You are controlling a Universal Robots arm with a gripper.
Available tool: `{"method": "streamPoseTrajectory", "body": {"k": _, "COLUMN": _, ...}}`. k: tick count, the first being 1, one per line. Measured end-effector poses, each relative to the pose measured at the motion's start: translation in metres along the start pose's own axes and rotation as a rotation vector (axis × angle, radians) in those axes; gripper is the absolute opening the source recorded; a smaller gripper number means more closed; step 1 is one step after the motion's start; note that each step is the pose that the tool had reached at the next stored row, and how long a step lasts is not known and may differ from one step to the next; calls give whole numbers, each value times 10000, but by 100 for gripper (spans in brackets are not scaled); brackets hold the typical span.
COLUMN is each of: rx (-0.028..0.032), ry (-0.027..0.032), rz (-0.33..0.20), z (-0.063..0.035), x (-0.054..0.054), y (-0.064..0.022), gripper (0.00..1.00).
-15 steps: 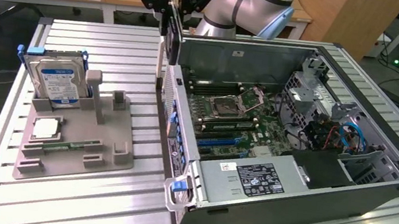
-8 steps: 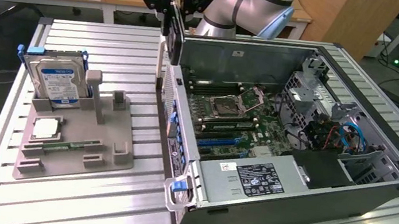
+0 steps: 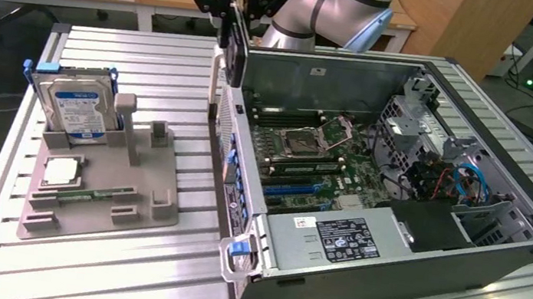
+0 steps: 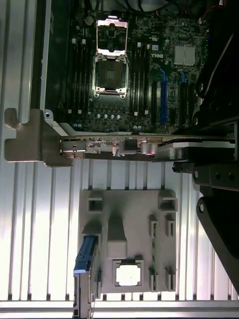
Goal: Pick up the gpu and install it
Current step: 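Pick up the gpu and move the gpu toward the slot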
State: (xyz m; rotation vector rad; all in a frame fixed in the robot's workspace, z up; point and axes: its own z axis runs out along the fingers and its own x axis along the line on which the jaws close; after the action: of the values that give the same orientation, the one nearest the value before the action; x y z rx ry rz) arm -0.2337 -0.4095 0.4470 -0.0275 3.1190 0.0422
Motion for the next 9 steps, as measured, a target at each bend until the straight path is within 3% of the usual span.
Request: {"method": "streamPoseTrajectory", "body": {"k": 9, "rx": 0, "ry": 0, "rz": 1, "z": 1, "x": -36, "y": -1, "gripper": 28}}
